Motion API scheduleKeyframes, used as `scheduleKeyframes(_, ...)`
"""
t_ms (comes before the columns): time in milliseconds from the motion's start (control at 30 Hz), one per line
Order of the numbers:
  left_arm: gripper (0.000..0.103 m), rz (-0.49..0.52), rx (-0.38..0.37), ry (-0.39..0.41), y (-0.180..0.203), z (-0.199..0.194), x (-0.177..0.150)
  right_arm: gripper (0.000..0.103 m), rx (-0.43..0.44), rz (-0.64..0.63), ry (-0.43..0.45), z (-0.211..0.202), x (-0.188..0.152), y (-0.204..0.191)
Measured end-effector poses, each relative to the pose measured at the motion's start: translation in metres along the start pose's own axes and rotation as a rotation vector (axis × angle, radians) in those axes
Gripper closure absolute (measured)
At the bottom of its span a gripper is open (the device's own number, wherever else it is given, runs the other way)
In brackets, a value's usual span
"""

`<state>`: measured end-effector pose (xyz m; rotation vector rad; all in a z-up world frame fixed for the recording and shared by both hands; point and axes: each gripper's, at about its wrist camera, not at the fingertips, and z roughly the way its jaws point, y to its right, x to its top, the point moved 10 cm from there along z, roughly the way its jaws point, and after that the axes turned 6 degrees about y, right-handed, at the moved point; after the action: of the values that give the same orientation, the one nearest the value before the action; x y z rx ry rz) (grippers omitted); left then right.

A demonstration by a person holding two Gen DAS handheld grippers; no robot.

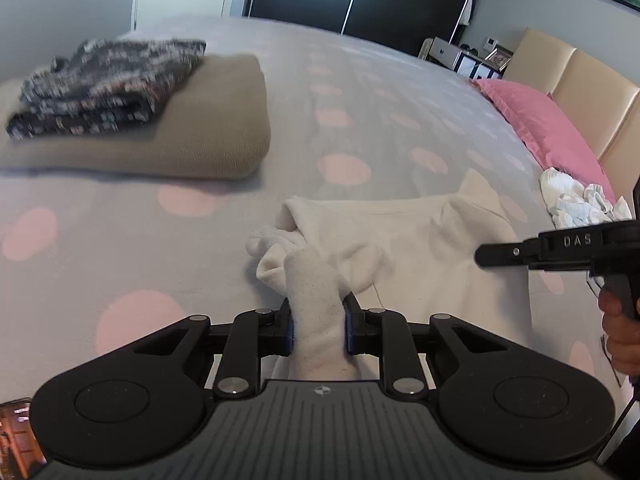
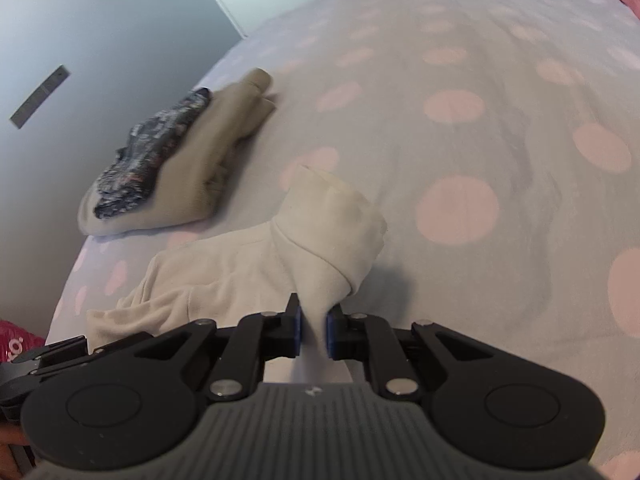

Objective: Fold clothes
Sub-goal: 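Lift the cream sweatshirt with both grippers and carry it beside the beige blanket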

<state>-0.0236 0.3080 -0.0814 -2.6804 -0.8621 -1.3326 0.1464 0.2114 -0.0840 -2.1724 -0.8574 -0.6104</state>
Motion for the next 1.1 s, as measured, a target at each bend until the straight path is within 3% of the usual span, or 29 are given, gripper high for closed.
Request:
scheduleKeyframes(300, 0.084, -0.059, 0.041, 0.091, -0.017, -0.063, 0.013, 0.090, 0.077, -0.165, 0.078, -0.029, 0.023, -0.068)
scheduleKeyframes(633, 0.085, -0.098, 0.094, 0.142, -0.069, -0.112, 0.022, 0.090, 0.176, -0.354, 0.070, -0.002, 0.047, -0.173)
scheduleKeyframes(867, 0.085, -0.077, 0.157, 0.105, -0.120, -0.142, 0.018, 0.090, 0.254, -0.496, 0.030, 0.035, 0.048, -0.255)
scheduleKeyframes(1100, 0.085, -0.061, 0.210, 0.042, -0.179, -0.147, 0.014, 0.090, 0.292, -0.699, -0.009, 0.080, 0.036, -0.346)
